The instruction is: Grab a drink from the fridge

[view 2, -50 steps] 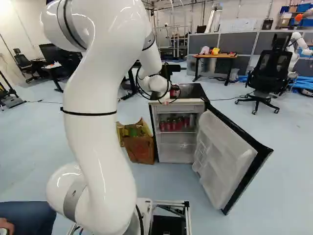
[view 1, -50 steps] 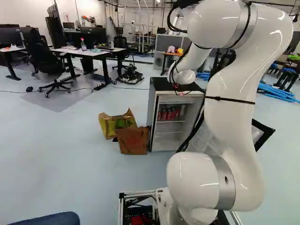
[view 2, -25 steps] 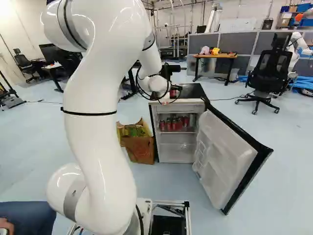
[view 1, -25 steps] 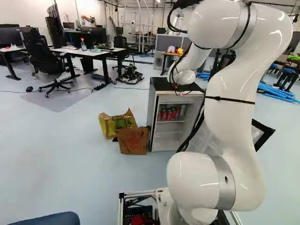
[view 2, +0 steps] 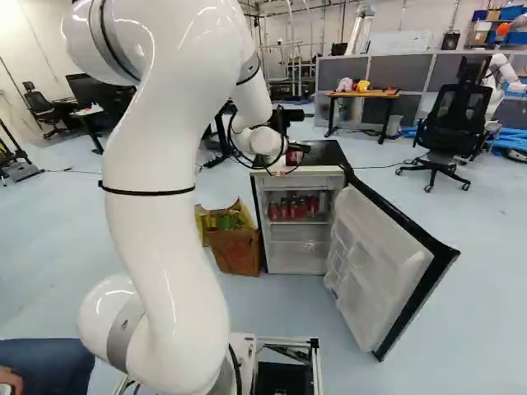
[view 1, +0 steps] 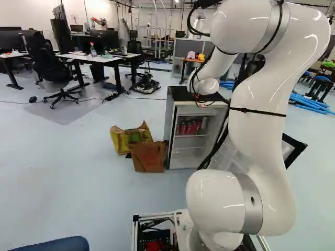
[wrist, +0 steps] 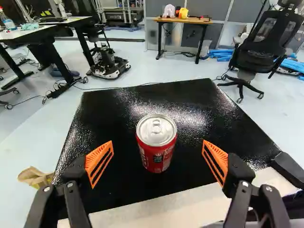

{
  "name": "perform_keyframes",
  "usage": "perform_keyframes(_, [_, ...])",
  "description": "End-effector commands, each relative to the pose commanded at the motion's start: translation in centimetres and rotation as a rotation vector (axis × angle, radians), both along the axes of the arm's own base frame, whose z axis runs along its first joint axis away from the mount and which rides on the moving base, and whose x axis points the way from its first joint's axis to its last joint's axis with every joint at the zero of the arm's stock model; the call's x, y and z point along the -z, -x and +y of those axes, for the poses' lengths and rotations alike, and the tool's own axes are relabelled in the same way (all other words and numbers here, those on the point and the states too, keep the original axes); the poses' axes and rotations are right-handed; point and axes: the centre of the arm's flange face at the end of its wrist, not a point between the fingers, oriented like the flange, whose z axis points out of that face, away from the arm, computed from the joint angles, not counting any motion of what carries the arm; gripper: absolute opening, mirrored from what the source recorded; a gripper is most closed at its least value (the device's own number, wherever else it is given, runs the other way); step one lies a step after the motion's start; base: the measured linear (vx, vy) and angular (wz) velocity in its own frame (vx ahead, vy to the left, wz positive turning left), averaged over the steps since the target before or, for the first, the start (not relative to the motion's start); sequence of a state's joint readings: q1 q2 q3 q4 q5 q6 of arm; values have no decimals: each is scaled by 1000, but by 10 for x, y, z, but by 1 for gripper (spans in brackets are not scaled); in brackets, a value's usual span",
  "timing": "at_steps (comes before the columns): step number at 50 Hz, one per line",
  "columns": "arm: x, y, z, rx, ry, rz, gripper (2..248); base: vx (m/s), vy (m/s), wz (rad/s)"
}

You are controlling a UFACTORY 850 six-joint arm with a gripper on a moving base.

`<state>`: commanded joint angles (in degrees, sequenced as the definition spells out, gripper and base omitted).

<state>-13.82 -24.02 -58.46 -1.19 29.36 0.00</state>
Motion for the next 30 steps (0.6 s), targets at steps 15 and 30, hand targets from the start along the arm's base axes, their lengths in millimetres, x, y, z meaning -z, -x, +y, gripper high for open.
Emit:
perform_keyframes(15, [-3,29,2,9,-4,15,247,0,0,0])
perform_keyframes(30, [-6,58,-1,28,-7,26,247,0,0,0])
